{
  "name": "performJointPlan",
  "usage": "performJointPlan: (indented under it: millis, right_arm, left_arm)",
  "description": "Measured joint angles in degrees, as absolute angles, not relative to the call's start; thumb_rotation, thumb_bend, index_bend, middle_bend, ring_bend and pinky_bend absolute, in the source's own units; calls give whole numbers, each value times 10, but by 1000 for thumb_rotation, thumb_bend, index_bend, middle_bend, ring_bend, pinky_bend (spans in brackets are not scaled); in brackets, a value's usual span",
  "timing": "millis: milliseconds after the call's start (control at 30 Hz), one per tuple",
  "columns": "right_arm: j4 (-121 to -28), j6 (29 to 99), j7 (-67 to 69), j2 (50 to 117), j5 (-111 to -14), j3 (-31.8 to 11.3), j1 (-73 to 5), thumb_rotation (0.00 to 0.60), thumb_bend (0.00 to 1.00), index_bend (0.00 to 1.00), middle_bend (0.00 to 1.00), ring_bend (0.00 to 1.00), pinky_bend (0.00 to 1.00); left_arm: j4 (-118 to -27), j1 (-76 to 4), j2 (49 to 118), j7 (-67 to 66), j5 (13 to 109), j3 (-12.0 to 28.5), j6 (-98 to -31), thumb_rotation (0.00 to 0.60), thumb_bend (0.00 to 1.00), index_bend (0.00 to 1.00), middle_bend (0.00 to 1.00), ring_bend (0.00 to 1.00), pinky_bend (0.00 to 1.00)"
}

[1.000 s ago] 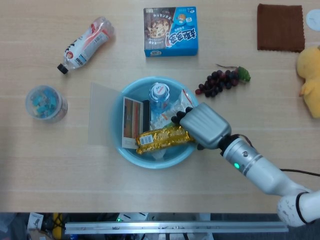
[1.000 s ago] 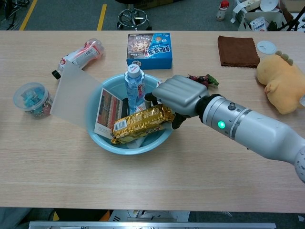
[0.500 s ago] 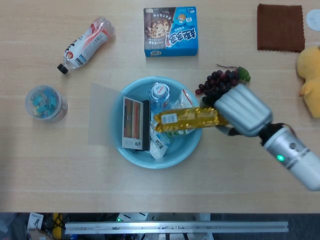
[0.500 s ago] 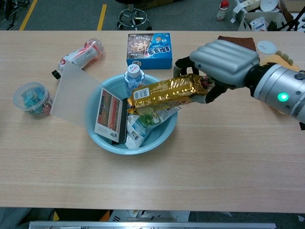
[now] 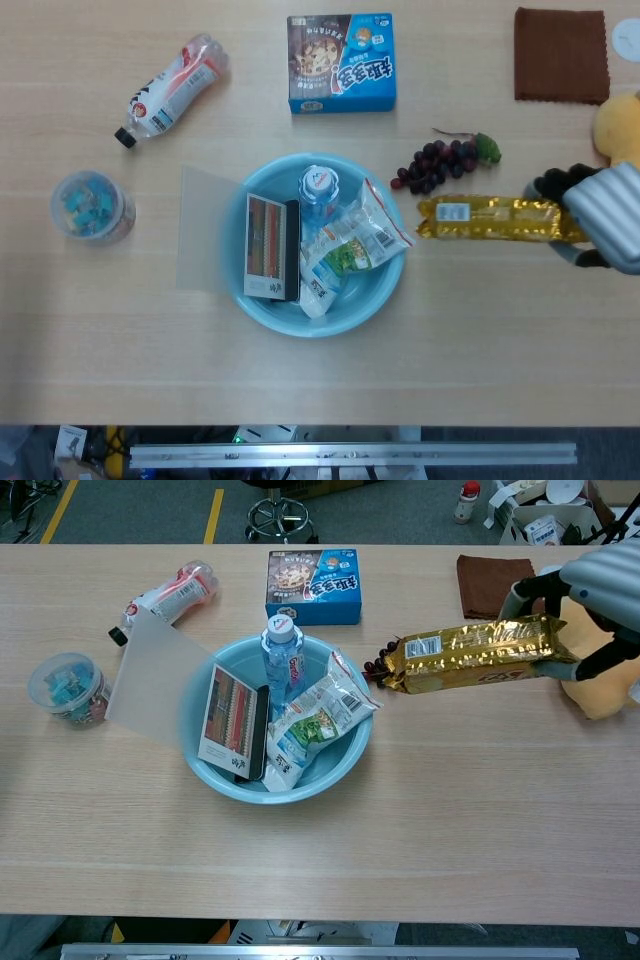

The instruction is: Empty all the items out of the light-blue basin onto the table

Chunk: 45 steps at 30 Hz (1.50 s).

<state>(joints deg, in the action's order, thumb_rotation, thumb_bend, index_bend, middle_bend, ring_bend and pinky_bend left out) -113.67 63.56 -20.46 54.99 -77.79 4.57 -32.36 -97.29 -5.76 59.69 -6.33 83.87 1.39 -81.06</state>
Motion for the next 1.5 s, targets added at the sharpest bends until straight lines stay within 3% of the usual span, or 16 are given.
performJointPlan:
  millis: [167,267,567,633,967,1233,1500]
  right_arm:
    - [-1076,613,-187,570,-772,47,-315,600,383,572,514,605,684]
    - [-1042,596,-185,591,-763,46,-314,600,342,558,489,545,677]
    - [-988,542,-198,633,-717,35,-320,600,162,115,240,255,488]
    - [-981,542,-201,636,-716,32,-321,600,100,66,205,222,468]
    - [-972,560,-176,636,-738,17,-313,600,31,59,198,214,459]
    - [-966,597,-94,638,-841,9,-312,600,42,235,327,265,461]
    - [-965,607,-48,651,-948,1,-346,600,45,264,337,278,461]
  left_arm:
    - [-981,-55,597,-73,839,13,-816,600,309,130,226,189,169]
    - [-984,-54,596,-77,835,12,-817,600,309,130,226,189,169]
    - [-987,-50,598,-83,828,11,-818,600,308,130,226,189,169]
    - [-988,-49,597,-84,827,10,-818,600,308,130,225,189,169]
    - [-990,-50,597,-87,828,12,-820,600,309,130,225,189,169]
    - [-991,-50,597,-88,832,11,-823,600,309,130,226,189,169]
    - [-992,-48,594,-84,831,10,-823,600,309,130,226,189,169]
